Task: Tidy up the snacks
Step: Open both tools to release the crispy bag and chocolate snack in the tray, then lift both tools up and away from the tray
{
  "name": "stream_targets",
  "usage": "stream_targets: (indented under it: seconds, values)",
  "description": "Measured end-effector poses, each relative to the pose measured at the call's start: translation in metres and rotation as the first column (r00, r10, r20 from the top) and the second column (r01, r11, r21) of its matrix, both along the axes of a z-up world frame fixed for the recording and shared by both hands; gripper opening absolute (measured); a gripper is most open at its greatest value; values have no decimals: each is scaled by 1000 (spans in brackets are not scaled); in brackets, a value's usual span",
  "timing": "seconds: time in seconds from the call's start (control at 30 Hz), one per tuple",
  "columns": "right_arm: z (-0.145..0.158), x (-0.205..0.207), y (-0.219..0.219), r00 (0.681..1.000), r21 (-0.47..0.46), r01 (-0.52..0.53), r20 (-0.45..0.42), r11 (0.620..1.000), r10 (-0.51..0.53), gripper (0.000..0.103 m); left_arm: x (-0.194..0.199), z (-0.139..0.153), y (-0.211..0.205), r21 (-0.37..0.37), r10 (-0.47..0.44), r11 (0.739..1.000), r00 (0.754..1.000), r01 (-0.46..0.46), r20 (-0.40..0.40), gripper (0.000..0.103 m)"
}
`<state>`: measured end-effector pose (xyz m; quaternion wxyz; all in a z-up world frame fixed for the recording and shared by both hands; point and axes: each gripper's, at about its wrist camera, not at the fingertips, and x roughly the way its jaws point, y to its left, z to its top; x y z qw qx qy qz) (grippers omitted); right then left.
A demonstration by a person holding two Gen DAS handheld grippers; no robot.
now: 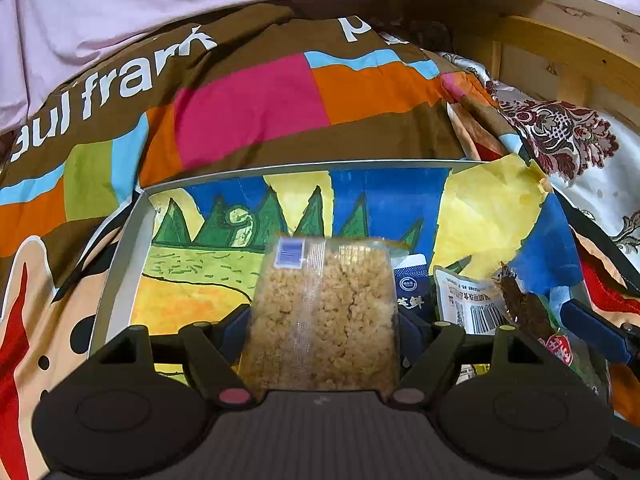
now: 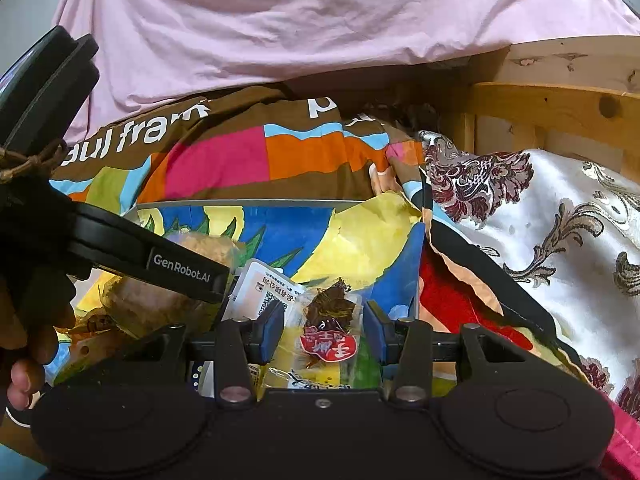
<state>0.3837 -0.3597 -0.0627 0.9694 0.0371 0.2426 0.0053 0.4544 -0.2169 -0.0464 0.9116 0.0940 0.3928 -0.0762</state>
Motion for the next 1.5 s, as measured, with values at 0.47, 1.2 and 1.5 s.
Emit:
stream_targets:
  seconds: [0.47,1.2,1.5]
  values:
    - [12,-13,-2,998,9,21,55,1000,-21,69,-21,27,18,-62,27,998,993,-19,118,99]
    - [65,-71,-11,973,74,44,222,996,-60,102,-95,60,78,-200,127,977,947,-69,295,102]
    - [91,-106,3,960,46,15,280,999,-27,102,-142,74,99,-244,137,968,924,-49,356,103]
